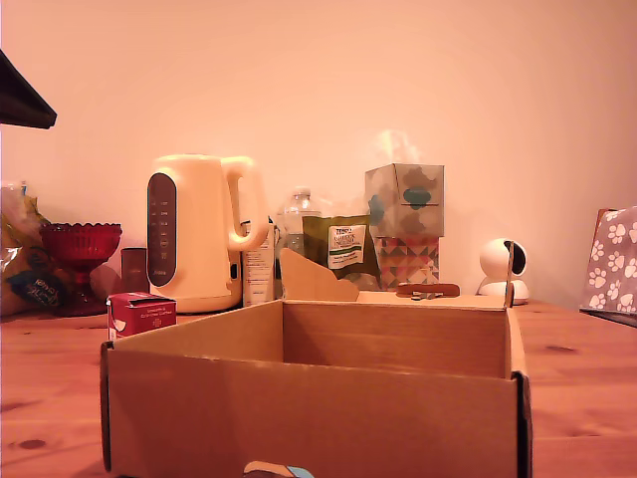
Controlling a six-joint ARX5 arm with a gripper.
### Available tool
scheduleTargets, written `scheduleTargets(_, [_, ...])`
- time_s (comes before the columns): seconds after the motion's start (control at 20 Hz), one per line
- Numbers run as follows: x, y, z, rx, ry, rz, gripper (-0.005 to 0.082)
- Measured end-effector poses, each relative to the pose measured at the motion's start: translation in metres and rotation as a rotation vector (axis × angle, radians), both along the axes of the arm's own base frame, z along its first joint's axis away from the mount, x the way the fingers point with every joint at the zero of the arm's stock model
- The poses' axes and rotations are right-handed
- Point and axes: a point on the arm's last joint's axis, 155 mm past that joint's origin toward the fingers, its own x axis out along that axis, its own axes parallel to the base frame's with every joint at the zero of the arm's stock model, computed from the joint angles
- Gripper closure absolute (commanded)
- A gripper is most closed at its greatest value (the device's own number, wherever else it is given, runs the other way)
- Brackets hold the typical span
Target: Pick the red carton of coffee filters and place it in the cardboard box
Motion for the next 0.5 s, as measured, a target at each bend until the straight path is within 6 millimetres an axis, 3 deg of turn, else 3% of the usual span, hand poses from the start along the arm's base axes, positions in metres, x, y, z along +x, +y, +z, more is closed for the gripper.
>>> scheduleTargets(0.5, [0.0020,0.0021,0.0002,-0.007,0.003,0.018,0.0793])
